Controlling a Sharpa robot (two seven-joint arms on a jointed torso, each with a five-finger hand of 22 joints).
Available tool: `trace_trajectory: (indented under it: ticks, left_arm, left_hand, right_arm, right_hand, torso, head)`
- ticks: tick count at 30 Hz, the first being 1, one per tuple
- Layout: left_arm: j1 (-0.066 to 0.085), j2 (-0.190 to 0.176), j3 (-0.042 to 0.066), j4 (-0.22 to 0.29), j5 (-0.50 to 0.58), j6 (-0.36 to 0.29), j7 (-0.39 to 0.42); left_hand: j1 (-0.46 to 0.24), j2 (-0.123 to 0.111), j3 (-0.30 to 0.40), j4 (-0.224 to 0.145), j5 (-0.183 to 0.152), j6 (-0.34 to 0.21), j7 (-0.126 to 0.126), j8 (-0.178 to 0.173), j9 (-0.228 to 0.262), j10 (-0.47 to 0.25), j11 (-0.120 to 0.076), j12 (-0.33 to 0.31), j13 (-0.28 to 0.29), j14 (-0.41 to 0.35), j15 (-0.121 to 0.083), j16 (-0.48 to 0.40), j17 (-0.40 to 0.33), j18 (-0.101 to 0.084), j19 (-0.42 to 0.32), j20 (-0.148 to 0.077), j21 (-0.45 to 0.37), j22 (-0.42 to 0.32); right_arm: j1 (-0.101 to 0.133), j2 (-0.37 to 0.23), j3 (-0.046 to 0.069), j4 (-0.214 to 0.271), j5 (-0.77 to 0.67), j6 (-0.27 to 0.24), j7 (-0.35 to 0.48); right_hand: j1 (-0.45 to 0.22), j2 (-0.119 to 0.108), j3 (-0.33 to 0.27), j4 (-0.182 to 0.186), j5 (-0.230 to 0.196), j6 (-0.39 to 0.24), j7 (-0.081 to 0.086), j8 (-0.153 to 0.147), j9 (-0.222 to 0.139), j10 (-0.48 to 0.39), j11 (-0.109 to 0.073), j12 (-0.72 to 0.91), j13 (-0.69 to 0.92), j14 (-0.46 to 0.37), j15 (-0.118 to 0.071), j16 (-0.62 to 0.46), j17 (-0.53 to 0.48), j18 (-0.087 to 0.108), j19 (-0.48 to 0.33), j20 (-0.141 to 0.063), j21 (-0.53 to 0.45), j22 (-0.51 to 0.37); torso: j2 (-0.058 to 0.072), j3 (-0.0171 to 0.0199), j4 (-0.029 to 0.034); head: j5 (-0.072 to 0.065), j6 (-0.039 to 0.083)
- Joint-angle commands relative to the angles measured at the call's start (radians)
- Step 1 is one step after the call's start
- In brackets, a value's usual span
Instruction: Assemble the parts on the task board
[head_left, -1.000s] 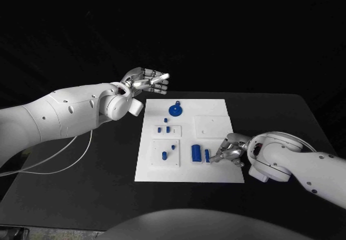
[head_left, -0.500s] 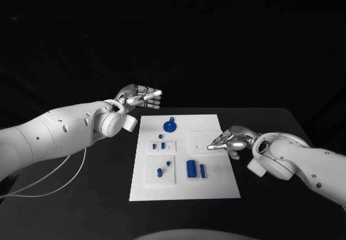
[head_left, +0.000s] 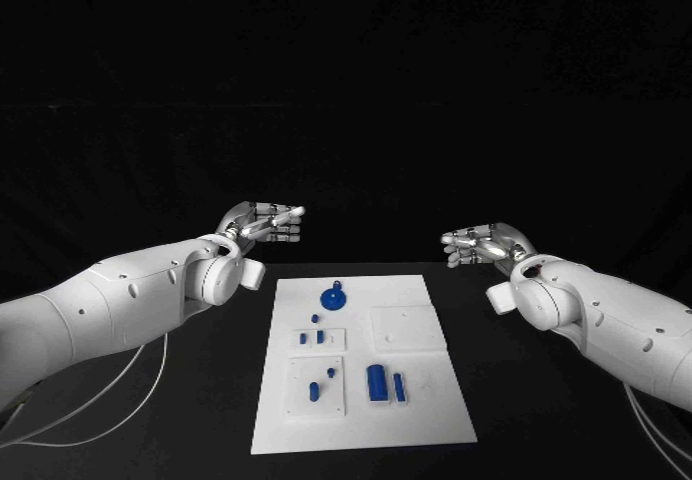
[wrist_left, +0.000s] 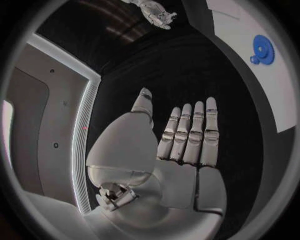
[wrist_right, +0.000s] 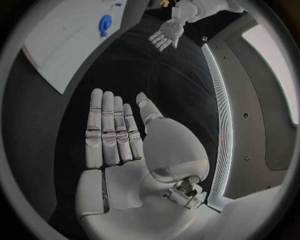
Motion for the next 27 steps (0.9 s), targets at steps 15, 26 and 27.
trace_trajectory:
  ticks: [15,26,27]
  left_arm:
    - [-0.037,-0.006,0.021,0.07,0.039,-0.105,0.033]
    - [-0.153,-0.087,0.087,0.395,0.081,-0.399,0.115]
    - [-0.162,-0.094,0.092,0.42,0.085,-0.421,0.121]
  left_hand:
    - [-1.313,0.008,0.123,-0.077,-0.123,-0.945,-0.128,-0.063,-0.06,-1.016,-0.128,-0.06,-0.059,-1.011,-0.132,-0.065,-0.064,-0.119,-1.004,-0.179,-0.069,-0.072]
    - [-1.313,0.008,0.123,-0.077,-0.123,-0.945,-0.128,-0.063,-0.06,-1.016,-0.128,-0.06,-0.059,-1.011,-0.132,-0.065,-0.064,-0.119,-1.004,-0.179,-0.069,-0.072]
    - [-1.313,0.008,0.123,-0.077,-0.123,-0.945,-0.128,-0.063,-0.06,-1.016,-0.128,-0.06,-0.059,-1.011,-0.132,-0.065,-0.064,-0.119,-1.004,-0.179,-0.069,-0.072]
  right_arm:
    - [0.01,0.007,-0.044,0.038,0.173,-0.086,0.111]
    - [0.034,-0.077,-0.203,0.367,0.421,-0.384,0.283]
    - [0.036,-0.083,-0.215,0.392,0.44,-0.408,0.296]
  right_hand:
    - [-1.237,-0.113,-0.013,0.226,-0.227,-1.044,-0.126,-0.063,-0.159,-1.156,-0.099,-0.104,-0.216,-1.11,-0.081,-0.191,-0.44,-0.111,-1.104,-0.069,-0.068,-0.568]
    - [-1.237,-0.113,-0.013,0.226,-0.227,-1.044,-0.126,-0.063,-0.159,-1.156,-0.099,-0.104,-0.216,-1.11,-0.081,-0.191,-0.44,-0.111,-1.104,-0.069,-0.068,-0.568]
    - [-1.237,-0.113,-0.013,0.226,-0.227,-1.044,-0.126,-0.063,-0.159,-1.156,-0.099,-0.104,-0.216,-1.11,-0.081,-0.191,-0.44,-0.111,-1.104,-0.069,-0.068,-0.568]
  torso:
    - [-0.025,0.0084,0.0441]
    - [-0.028,0.0096,0.0524]
    - [-0.028,0.0096,0.0524]
  head:
    - [-0.038,0.045]
    - [-0.046,0.051]
    - [-0.046,0.051]
